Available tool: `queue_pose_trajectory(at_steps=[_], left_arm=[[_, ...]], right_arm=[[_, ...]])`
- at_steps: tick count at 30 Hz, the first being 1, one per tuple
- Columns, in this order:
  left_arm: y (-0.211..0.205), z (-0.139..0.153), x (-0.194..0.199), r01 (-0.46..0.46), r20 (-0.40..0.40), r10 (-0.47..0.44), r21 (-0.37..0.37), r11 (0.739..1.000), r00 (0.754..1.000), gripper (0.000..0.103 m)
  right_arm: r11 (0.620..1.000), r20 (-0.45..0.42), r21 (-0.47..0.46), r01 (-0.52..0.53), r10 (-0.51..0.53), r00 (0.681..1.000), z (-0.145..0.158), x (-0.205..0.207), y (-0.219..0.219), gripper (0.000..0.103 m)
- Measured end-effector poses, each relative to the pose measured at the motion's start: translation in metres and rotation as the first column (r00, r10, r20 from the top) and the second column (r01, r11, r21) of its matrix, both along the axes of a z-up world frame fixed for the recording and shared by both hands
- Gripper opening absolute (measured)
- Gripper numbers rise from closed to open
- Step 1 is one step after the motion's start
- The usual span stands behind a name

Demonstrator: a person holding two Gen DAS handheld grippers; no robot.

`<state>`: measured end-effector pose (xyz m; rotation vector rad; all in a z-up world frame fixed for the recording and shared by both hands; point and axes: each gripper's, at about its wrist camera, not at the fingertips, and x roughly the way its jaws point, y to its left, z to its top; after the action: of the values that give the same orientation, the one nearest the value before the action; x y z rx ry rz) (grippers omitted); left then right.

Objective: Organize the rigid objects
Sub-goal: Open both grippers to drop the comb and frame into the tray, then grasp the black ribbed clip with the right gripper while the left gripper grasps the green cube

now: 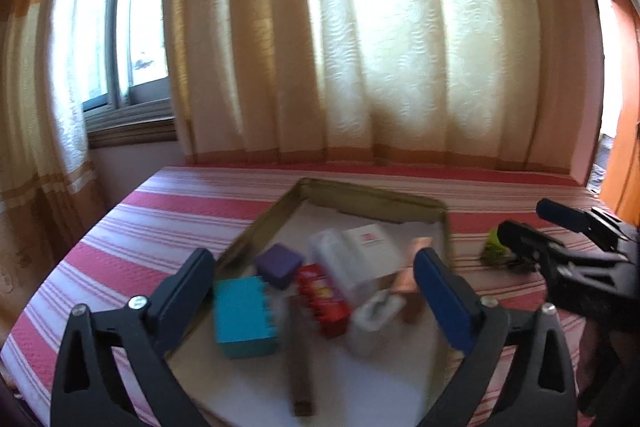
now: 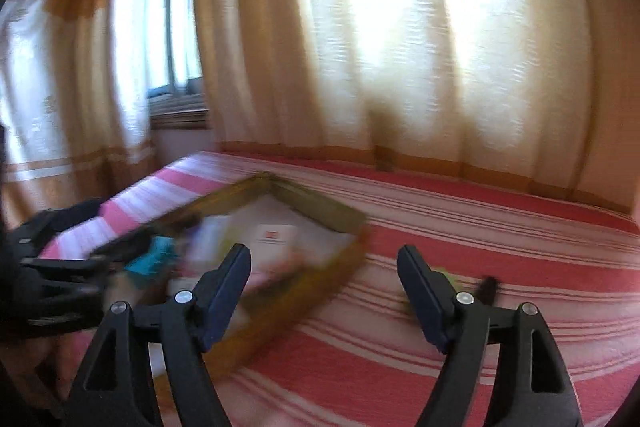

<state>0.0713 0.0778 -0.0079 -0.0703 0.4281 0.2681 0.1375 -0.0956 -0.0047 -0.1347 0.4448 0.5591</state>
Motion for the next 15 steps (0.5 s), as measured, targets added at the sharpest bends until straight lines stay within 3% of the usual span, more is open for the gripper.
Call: queue_pose_trajectory(at_steps=[8,11,15], left_arm=[[-0.059,0.001,0.034,0.106,-0.034,-0.108,-0.040,0.994,0.994,0.102],[-0.080,-0.002,0.052,0.113,-0.059,-0.113,-0.004,0.994,0.992,0.102],[-0.090,-0.004,0.076,0.097,-0.086,-0.099,-0.021,0.995,0.991,0.102]], right_arm=[[0.967,-0.122,-0.020,0.252,-0.253,0.960,-0.014,0.052,-0.076,0.077],[0.964,-0.162,-0.027,0.265,-0.265,0.950,-0.019,0.063,-0.082,0.077],[0.971,-0.205,-0.045,0.236,-0.240,0.949,-0.027,0.072,-0.072,0.077]])
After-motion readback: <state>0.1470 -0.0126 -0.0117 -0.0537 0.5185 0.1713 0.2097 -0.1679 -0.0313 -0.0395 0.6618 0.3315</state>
